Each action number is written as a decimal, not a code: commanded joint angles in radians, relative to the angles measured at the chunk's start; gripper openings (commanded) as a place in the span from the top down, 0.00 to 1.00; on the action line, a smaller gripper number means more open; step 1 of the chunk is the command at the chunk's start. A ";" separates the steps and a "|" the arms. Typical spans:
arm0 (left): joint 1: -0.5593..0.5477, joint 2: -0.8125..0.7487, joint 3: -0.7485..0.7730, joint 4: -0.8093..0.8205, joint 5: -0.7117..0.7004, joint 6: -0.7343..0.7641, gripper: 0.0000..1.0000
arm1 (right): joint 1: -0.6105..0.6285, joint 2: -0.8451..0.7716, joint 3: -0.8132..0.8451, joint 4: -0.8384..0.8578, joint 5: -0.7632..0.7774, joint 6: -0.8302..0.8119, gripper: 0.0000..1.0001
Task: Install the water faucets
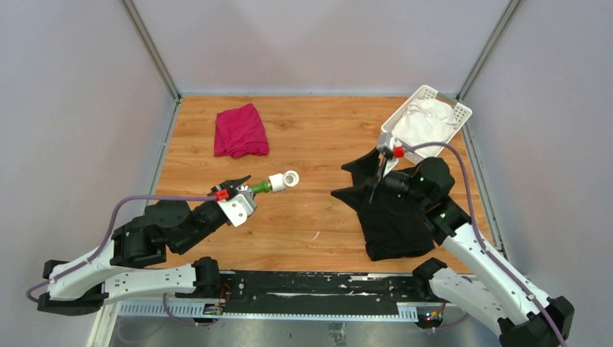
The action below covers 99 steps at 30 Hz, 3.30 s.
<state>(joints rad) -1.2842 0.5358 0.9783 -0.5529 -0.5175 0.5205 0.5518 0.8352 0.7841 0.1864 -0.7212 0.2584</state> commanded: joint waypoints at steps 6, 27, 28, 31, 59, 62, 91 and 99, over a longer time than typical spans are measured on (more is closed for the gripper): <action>0.002 0.006 0.125 -0.047 0.096 -0.303 1.00 | 0.050 -0.005 -0.128 0.271 -0.133 -0.318 0.06; 0.002 0.044 0.050 -0.003 0.202 -0.426 1.00 | 0.160 0.241 0.116 0.441 -0.339 -0.083 0.02; 0.002 0.043 0.046 0.005 0.202 -0.423 1.00 | 0.168 0.250 0.120 0.460 -0.343 -0.060 0.02; 0.002 0.047 0.040 0.018 0.201 -0.417 1.00 | 0.180 0.267 0.122 0.505 -0.336 -0.010 0.02; 0.003 0.053 -0.007 0.066 0.182 -0.404 1.00 | 0.271 0.350 0.196 0.438 -0.375 0.025 0.71; 0.003 0.060 -0.014 0.086 0.190 -0.375 1.00 | 0.270 0.363 0.234 0.329 -0.377 0.024 0.92; 0.002 0.225 -0.218 0.165 0.252 0.656 1.00 | 0.157 0.785 0.429 0.014 -0.759 0.724 1.00; 0.002 0.211 -0.406 0.312 0.122 1.019 1.00 | 0.154 0.867 0.353 0.154 -0.750 0.886 1.00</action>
<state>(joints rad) -1.2739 0.6750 0.6823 -0.3904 -0.3954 1.2713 0.6342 1.6817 1.1561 0.2508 -1.5780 0.9787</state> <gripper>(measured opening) 0.404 0.451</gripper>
